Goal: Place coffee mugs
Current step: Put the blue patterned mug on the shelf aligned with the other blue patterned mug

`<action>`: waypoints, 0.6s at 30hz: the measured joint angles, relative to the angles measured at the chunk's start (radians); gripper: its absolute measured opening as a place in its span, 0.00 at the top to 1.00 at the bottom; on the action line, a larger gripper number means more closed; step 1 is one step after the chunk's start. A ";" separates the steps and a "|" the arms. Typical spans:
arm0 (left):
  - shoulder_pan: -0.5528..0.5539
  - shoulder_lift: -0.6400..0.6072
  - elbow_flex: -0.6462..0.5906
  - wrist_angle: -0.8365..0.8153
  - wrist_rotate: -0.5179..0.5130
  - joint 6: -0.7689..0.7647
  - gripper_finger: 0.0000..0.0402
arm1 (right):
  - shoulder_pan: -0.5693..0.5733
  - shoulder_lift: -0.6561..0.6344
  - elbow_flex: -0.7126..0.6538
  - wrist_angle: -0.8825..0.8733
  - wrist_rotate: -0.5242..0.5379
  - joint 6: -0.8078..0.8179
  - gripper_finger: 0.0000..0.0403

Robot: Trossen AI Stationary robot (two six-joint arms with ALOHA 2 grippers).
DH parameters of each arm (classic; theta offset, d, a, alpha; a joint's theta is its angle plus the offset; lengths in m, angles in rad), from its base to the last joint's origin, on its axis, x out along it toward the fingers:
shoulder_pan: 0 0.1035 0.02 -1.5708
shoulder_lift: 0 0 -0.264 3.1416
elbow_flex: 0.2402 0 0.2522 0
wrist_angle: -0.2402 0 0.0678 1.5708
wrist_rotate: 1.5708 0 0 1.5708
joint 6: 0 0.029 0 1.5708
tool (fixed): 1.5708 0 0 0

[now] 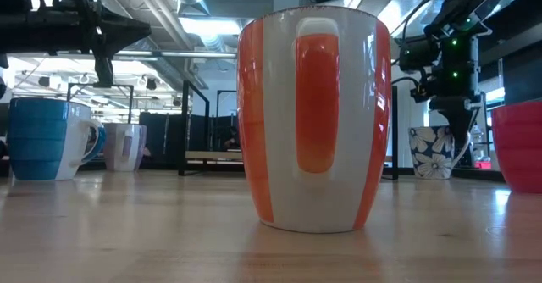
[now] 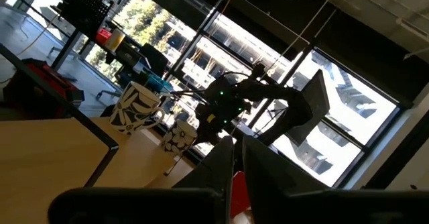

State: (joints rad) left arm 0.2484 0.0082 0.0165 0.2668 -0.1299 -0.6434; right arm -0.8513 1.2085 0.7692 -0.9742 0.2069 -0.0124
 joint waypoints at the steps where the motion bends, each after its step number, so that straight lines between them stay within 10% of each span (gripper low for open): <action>1: 0.000 0.000 0.000 0.000 0.000 0.000 0.93 | 0.000 -0.009 0.014 -0.011 0.005 0.012 0.89; 18: 0.000 0.000 0.000 0.000 -0.011 0.000 0.93 | 0.011 -0.242 0.229 -0.393 -0.092 0.235 0.89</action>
State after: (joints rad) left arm 0.2482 0.0082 0.0164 0.2665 -0.1413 -0.6434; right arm -0.8400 0.9662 0.9977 -1.3669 0.1147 0.2229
